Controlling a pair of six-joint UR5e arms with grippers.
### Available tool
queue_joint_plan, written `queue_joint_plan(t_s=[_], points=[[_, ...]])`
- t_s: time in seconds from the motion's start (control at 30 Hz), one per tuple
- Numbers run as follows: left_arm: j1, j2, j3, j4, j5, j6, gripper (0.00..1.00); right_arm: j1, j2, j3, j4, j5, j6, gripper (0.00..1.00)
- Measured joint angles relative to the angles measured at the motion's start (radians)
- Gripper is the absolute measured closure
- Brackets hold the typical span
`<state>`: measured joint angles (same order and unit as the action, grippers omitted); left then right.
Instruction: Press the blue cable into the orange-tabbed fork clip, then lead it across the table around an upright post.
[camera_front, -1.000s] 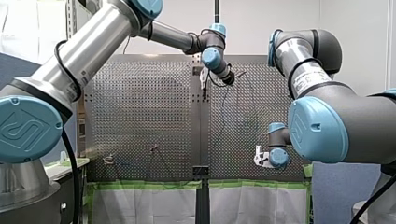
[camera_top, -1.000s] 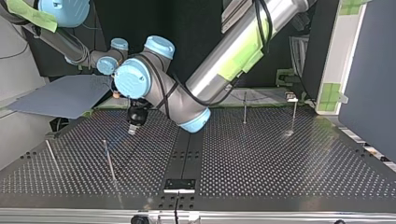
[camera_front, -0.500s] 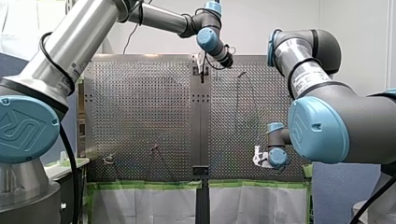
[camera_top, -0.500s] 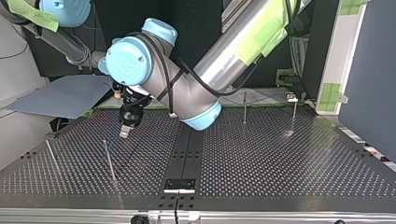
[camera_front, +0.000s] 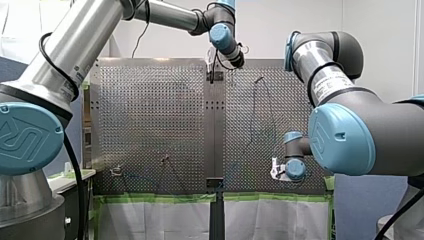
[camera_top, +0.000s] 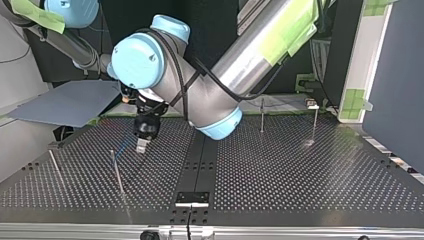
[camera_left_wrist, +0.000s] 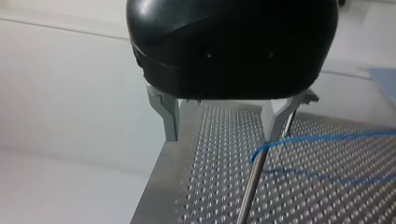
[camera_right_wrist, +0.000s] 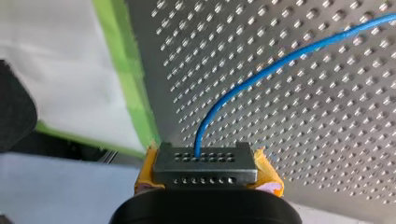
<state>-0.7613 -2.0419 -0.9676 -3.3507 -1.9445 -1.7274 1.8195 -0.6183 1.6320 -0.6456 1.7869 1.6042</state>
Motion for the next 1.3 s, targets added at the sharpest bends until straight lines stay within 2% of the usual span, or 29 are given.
queue_joint_plan(t_s=[0.17, 0.3, 0.53, 0.73, 0.87, 1.07, 1.2, 1.3], points=[[0.0, 0.001, 0.0, -0.002, -0.046, 0.001, 0.13, -0.001, -0.006, 0.038, -0.011, 0.029, 0.003, 1.0], [0.0, 0.001, 0.0, -0.004, -0.071, 0.002, 0.13, -0.002, -0.034, 0.077, -0.043, 0.038, 0.016, 1.0], [0.0, 0.001, 0.0, -0.003, -0.078, 0.002, 0.13, -0.008, -0.104, 0.151, -0.111, 0.045, 0.047, 1.0], [0.0, 0.001, 0.0, -0.004, -0.078, 0.002, 0.13, -0.003, -0.163, 0.2, -0.17, 0.046, 0.051, 1.0], [0.0, 0.002, 0.0, -0.005, -0.078, 0.002, 0.13, -0.002, -0.186, 0.208, -0.197, 0.036, 0.058, 1.0], [0.0, 0.002, 0.0, -0.009, -0.078, 0.002, 0.13, -0.013, -0.19, 0.21, -0.22, -0.013, 0.093, 1.0], [0.0, 0.002, 0.0, -0.013, -0.078, 0.002, 0.13, -0.018, -0.173, 0.209, -0.238, -0.031, 0.102, 1.0], [0.0, 0.002, 0.0, -0.014, -0.078, 0.002, 0.13, -0.024, -0.147, 0.201, -0.263, -0.034, 0.121, 1.0]])
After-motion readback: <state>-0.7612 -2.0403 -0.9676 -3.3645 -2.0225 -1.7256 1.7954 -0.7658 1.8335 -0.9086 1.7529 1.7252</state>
